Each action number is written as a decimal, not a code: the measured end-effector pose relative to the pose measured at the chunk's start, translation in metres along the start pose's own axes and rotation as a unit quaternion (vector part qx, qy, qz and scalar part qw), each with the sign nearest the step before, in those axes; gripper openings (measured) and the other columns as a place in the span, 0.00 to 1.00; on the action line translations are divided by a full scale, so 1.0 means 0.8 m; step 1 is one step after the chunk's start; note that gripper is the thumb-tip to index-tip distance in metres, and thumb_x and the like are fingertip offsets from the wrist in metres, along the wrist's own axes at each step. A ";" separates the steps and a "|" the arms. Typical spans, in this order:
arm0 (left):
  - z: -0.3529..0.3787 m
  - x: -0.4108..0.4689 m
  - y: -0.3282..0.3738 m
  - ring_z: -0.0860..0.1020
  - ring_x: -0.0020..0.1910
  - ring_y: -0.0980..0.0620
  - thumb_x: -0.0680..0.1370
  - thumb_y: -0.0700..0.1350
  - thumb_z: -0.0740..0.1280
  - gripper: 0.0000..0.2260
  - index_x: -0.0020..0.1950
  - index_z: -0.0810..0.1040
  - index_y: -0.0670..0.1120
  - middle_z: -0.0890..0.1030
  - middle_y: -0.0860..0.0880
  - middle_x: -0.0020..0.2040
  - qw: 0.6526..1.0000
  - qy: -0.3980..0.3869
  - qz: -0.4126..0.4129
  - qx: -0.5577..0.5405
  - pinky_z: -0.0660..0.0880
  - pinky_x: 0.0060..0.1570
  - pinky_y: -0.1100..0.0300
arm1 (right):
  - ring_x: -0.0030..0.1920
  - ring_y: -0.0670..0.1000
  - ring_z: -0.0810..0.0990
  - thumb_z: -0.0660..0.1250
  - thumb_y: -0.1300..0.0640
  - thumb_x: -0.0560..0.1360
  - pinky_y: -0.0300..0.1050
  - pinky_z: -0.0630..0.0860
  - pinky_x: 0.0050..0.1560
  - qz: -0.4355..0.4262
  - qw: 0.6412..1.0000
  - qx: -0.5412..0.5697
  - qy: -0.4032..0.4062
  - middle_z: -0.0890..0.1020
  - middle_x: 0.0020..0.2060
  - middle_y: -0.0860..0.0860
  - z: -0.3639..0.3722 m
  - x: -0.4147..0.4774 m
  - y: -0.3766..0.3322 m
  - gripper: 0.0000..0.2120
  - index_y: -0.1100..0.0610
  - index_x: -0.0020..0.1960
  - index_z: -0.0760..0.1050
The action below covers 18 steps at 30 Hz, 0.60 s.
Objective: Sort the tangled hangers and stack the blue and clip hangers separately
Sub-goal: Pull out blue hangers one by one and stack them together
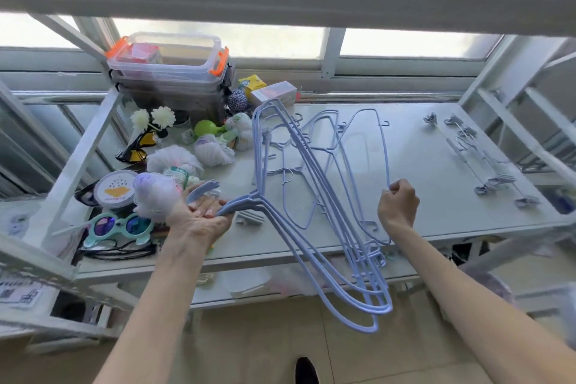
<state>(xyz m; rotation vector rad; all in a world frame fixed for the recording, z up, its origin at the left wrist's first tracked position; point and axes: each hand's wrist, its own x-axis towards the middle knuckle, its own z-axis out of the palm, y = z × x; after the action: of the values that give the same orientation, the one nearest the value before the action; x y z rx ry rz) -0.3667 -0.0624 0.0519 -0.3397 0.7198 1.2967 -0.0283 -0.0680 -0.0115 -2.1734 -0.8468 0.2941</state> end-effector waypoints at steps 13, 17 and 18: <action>0.000 -0.007 -0.055 0.53 0.14 0.54 0.78 0.43 0.54 0.28 0.16 0.61 0.46 0.56 0.52 0.15 1.000 -0.002 -0.006 0.031 0.74 0.26 0.63 | 0.41 0.59 0.75 0.61 0.67 0.75 0.46 0.67 0.38 -0.013 1.000 0.015 -0.003 0.78 0.37 0.59 -0.074 0.030 0.032 0.04 0.66 0.43 0.73; -0.004 -0.001 -0.056 0.53 0.15 0.53 0.77 0.43 0.58 0.27 0.18 0.57 0.48 0.55 0.52 0.15 0.999 0.022 -0.018 0.023 0.65 0.31 0.64 | 0.40 0.59 0.73 0.60 0.67 0.75 0.46 0.66 0.39 -0.020 1.000 0.012 0.017 0.77 0.37 0.59 -0.087 0.052 0.025 0.04 0.66 0.43 0.73; -0.004 0.001 -0.056 0.53 0.15 0.53 0.77 0.43 0.58 0.27 0.18 0.56 0.48 0.55 0.52 0.15 0.999 0.027 -0.014 0.020 0.64 0.31 0.63 | 0.40 0.59 0.73 0.60 0.67 0.75 0.46 0.66 0.39 -0.020 0.999 0.012 0.023 0.77 0.37 0.59 -0.090 0.058 0.023 0.04 0.67 0.43 0.73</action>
<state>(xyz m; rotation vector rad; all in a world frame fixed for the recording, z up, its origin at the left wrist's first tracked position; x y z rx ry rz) -0.3247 -0.0753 0.0414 -0.3528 0.7824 1.2497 0.0480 -0.0880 0.0262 -2.1294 -0.8562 0.2335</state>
